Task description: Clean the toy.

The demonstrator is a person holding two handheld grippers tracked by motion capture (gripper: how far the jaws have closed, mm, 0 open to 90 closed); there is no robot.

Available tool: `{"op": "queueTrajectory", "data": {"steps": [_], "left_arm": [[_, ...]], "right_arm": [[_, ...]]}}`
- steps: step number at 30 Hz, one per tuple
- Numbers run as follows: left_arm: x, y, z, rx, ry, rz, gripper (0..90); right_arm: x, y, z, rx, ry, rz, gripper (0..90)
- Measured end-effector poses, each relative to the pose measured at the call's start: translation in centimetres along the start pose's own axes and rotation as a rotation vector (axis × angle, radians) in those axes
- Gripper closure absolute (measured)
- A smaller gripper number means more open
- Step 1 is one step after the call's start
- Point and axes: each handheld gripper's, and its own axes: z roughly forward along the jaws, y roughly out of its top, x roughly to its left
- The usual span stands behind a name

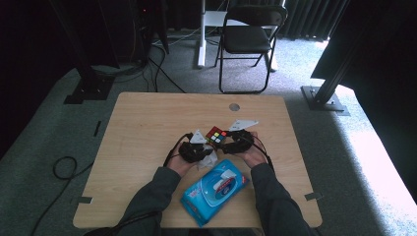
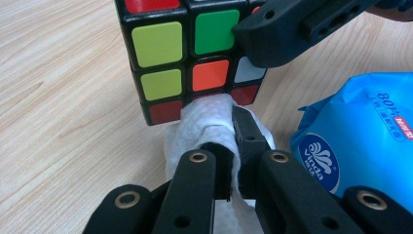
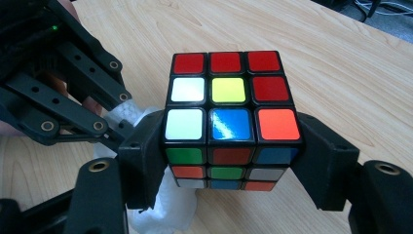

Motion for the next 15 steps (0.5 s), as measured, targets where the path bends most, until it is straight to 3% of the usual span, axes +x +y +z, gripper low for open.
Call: {"op": "queueTrajectory", "data": {"steps": [9,15], "left_arm": [[-0.6,0.2,0.4,0.016,-0.006,0.02,87.6],[-1.0,0.4,0.3,-0.001,-0.009,0.034,87.5]], "right_arm": [[0.1,0.3,-0.1,-0.011,-0.002,0.005,34.4],[0.0,0.4,-0.2,-0.009,-0.005,0.003,34.4]]}}
